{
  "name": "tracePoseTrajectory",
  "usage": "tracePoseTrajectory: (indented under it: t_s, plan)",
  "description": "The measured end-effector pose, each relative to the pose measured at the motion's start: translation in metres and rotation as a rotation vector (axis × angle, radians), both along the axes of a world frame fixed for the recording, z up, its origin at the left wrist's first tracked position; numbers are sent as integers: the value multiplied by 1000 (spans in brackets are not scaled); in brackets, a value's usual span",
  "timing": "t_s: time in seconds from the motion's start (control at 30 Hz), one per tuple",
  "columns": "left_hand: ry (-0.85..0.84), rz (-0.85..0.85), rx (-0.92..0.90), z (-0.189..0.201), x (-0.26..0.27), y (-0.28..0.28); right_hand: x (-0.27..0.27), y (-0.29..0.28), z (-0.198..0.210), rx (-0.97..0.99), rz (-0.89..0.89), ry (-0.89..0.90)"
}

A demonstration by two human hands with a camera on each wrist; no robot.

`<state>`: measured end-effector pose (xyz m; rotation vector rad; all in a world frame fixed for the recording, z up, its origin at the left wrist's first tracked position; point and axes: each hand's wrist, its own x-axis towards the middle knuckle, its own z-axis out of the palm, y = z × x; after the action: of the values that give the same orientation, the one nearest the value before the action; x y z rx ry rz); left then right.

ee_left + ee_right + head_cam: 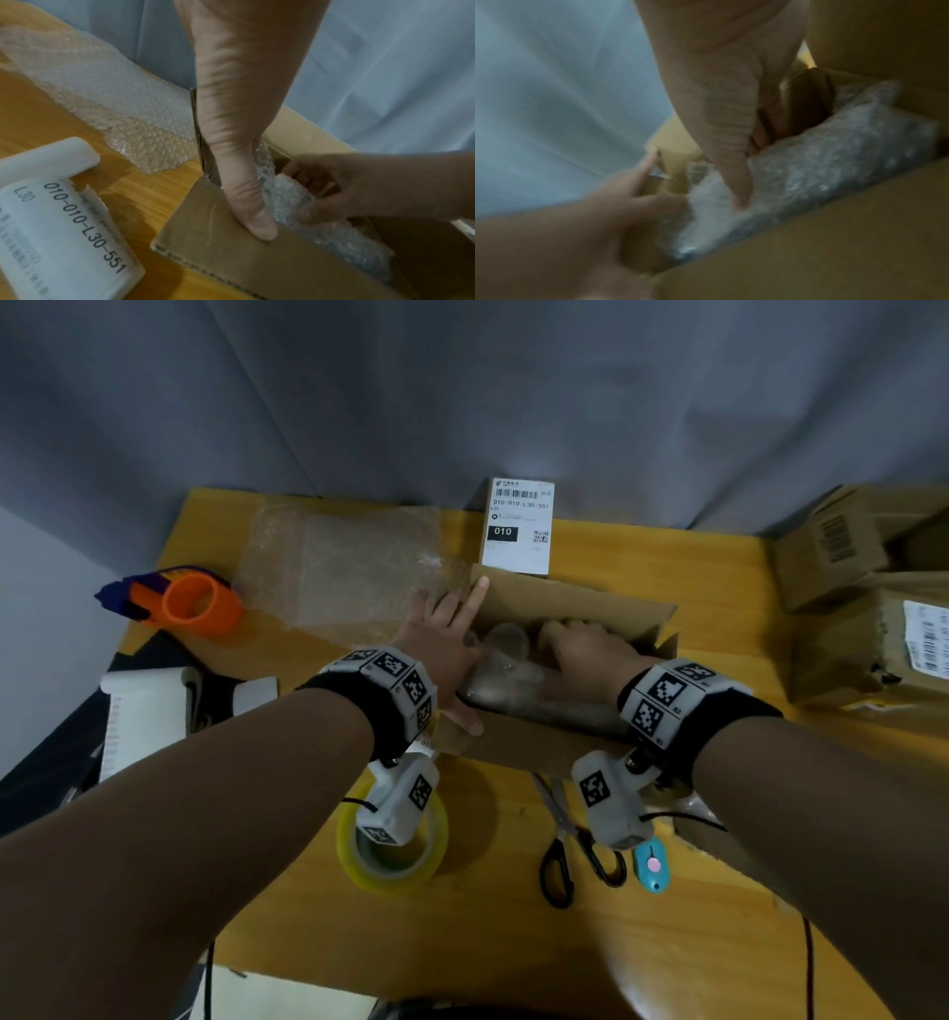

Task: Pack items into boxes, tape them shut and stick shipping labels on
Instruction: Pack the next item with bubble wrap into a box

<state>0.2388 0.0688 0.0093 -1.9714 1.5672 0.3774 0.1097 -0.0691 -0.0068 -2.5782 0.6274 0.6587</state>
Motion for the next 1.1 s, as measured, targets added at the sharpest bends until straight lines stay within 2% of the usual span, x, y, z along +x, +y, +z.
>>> tracePoseTrajectory:
  t_s: [0.07, 0.1, 0.17, 0.23, 0.33, 0.4, 0.53, 0.67, 0.73, 0.8, 0.93, 1.0, 1.1]
  plan:
    - [-1, 1, 1, 2, -1, 0, -1, 5, 8, 87, 42, -169]
    - [6, 1, 0, 3, -2, -1, -2, 7, 8, 138, 79, -149]
    - [48, 8, -13, 5, -4, -1, -7, 12, 4, 174, 153, 77]
    - [176, 68, -44, 5, -11, -4, -10, 13, 2, 126, 198, 264]
    - [330, 148, -99, 7, -25, -11, -12, 12, 5, 103, 116, 305]
    - [401, 174, -152, 9, -28, -16, -14, 9, 9, 117, 35, 205]
    - [548, 242, -360, 18, -21, -14, -16, -6, 28, 88, -117, -132]
    - [553, 340, -740, 24, 6, -4, -4, -15, 43, 56, -249, -396]
    - [494, 432, -815, 17, 30, 5, 4, -16, 46, 78, -323, -488]
    - [394, 517, -682, 4, 53, 16, 13, -15, 45, 67, -369, -538]
    - [323, 540, -231, -30, 75, 30, 30, -6, 35, -48, -423, -580]
    - [320, 523, -132, -48, 76, 32, 35, -1, 32, -89, -445, -575]
    - [291, 496, -96, -66, 72, 33, 41, 7, 28, -148, -431, -537]
